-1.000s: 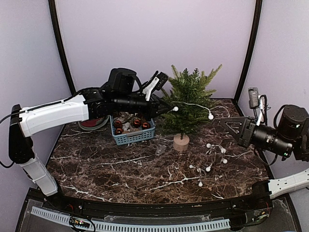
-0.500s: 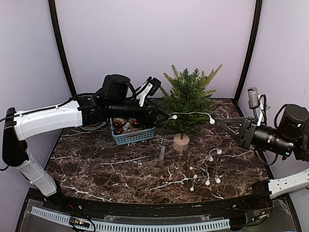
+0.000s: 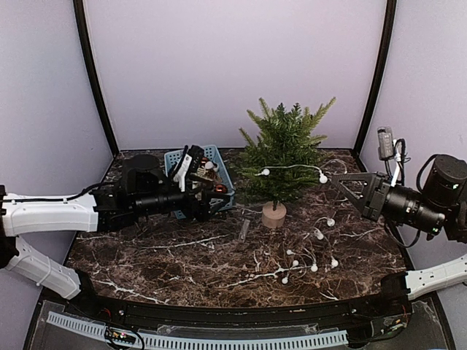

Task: Decorate the small christmas tree
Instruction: Place the side of the string light in the gap of branches.

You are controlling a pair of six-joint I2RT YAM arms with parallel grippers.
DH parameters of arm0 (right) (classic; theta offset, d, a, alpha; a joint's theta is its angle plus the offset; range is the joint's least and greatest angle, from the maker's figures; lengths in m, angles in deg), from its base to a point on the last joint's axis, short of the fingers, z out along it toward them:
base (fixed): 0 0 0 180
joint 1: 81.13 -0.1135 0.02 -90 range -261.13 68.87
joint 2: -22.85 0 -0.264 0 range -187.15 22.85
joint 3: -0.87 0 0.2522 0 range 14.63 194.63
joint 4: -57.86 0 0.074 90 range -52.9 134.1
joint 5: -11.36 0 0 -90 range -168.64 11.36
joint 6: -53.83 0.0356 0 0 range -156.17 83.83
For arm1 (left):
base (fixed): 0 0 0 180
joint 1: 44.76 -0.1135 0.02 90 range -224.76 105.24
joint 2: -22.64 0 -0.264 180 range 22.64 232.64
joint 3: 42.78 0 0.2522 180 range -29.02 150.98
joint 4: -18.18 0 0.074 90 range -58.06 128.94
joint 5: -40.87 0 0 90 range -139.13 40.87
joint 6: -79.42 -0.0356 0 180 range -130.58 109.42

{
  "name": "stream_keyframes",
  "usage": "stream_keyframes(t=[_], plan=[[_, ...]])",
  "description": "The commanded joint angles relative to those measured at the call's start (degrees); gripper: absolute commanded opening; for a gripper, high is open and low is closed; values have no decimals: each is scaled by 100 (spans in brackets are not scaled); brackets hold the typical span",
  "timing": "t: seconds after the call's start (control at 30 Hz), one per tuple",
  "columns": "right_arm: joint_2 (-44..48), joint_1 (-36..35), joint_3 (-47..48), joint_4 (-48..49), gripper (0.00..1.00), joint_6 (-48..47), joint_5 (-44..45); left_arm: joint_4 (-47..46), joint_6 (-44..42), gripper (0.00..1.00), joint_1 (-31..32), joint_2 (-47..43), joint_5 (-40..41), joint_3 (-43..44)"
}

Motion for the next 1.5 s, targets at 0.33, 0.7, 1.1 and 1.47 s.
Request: stream_keyframes(t=[0.33, 0.7, 1.1, 1.47], plan=[[-60, -47, 265, 435, 0, -84, 166, -1445, 400, 65, -16, 1944, -400, -166], [54, -47, 247, 444, 0, -81, 281, -1629, 345, 59, 137, 2807, -834, 332], [122, -46, 331, 466, 0, -224, 394, -826, -23, 0, 270, 1853, 644, 323], [110, -42, 370, 520, 0, -314, 330, 619, -424, 0, 249, 1594, 1065, 1604]])
